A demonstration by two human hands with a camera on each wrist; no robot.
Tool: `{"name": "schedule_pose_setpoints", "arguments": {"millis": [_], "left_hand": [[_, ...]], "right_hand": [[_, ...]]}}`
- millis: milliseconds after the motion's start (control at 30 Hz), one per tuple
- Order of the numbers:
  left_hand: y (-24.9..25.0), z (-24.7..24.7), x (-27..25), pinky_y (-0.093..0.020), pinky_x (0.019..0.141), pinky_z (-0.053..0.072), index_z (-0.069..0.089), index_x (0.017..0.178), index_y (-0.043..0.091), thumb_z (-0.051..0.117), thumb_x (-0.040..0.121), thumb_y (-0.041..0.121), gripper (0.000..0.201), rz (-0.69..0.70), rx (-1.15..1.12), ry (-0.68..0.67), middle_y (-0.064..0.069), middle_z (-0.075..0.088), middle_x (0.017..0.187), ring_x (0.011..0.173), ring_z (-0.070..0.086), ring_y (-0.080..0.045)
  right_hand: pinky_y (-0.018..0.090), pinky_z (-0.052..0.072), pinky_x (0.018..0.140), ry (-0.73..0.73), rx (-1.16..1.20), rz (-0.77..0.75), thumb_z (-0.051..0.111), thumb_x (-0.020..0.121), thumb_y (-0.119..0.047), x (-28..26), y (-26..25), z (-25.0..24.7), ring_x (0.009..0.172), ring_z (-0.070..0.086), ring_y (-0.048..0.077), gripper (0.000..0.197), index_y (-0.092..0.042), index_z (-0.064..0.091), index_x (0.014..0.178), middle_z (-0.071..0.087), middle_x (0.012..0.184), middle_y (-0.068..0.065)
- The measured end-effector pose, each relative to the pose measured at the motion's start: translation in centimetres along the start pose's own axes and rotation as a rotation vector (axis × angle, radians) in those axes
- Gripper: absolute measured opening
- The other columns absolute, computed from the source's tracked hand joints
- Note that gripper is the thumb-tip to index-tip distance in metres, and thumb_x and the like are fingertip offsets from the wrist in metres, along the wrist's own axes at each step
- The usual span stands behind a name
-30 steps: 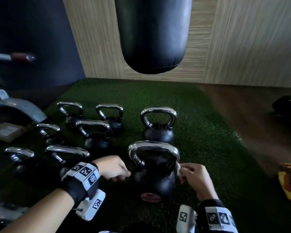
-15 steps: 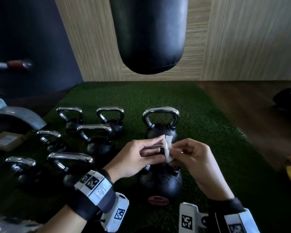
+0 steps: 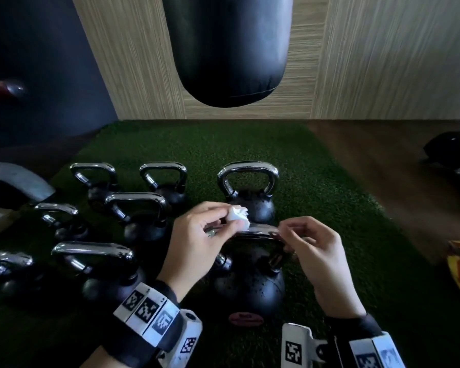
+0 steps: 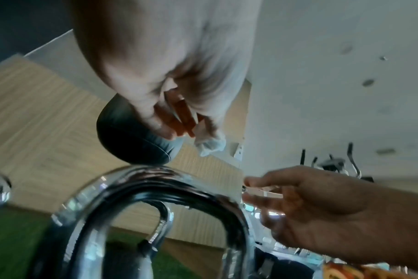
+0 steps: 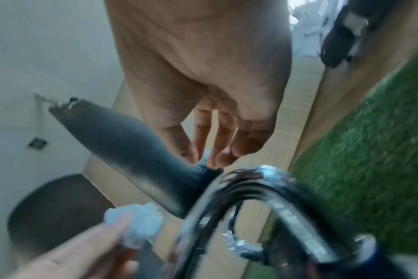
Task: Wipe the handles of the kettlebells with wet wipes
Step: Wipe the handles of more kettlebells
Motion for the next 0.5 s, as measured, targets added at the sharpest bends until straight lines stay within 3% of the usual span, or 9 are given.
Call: {"name": "schedule_pose_setpoints", "arguments": {"millis": [67,100,200,267,367,500], "left_hand": [[-0.7,-0.3,0.5,-0.024,0.088,0.056,0.081,0.11,0.02,0.083,0.086,0.024,0.024,0.034,0.173,-0.004,0.015,0.075,0.108,0.1,0.071,-0.008],[-0.9,-0.1,0.6,-0.026,0.09,0.055,0.08,0.115,0.022,0.082,0.087,0.024,0.027,0.051,0.241,-0.036,0.015,0.075,0.107,0.1,0.069,-0.008],[-0.8,1.3,0.4,-0.027,0.099,0.052,0.074,0.127,0.022,0.072,0.093,0.025,0.034,0.139,0.365,-0.153,0.01,0.077,0.111,0.109,0.07,-0.015],[-0.7,2.2,-0.1,-0.032,0.105,0.052,0.073,0.129,0.021,0.063,0.096,0.028,0.035,0.217,0.455,-0.206,0.007,0.077,0.118,0.118,0.069,-0.019],[-1.3,2.2,-0.8,-0.041,0.109,0.049,0.072,0.128,0.029,0.051,0.099,0.036,0.036,0.189,0.518,-0.192,0.012,0.073,0.126,0.125,0.066,-0.02],[-3.8,-0.7,-0.8,-0.028,0.101,0.051,0.077,0.119,0.024,0.063,0.101,0.03,0.024,-0.016,0.433,-0.062,0.009,0.077,0.117,0.118,0.069,-0.015]], "right_hand": [[0.024,0.049,0.063,0.121,-0.276,-0.028,0.079,0.074,-0.001,0.5,2.6,-1.4,0.065,0.064,0.009,0.03,-0.024,0.074,0.093,0.074,0.09,-0.005],[0.024,0.049,0.066,0.108,-0.385,-0.016,0.077,0.068,-0.001,0.7,4.1,-1.7,0.071,0.066,0.011,0.038,-0.026,0.071,0.096,0.073,0.094,-0.007],[0.02,0.052,0.07,-0.126,-0.436,0.091,0.083,0.056,-0.026,0.4,8.4,-0.4,0.08,0.07,0.01,0.047,-0.029,0.07,0.101,0.075,0.089,-0.012],[0.026,0.055,0.078,-0.154,-0.396,0.131,0.087,0.059,-0.045,0.1,10.4,0.7,0.085,0.072,0.005,0.047,-0.034,0.072,0.101,0.077,0.09,-0.016],[0.032,0.056,0.078,-0.066,-0.435,0.125,0.088,0.074,-0.041,0.2,11.3,1.1,0.085,0.071,0.002,0.028,-0.032,0.075,0.096,0.077,0.086,-0.014],[0.015,0.049,0.069,-0.063,-0.416,0.072,0.085,0.08,-0.036,-0.2,11.4,1.3,0.08,0.068,-0.008,0.02,-0.035,0.074,0.096,0.074,0.086,-0.024]]}}
Point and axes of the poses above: each hand's wrist, its own x-axis towards the middle knuckle, its own z-axis out of the palm, y = z × x, the point moved 3 cm from there along x, towards the middle knuckle
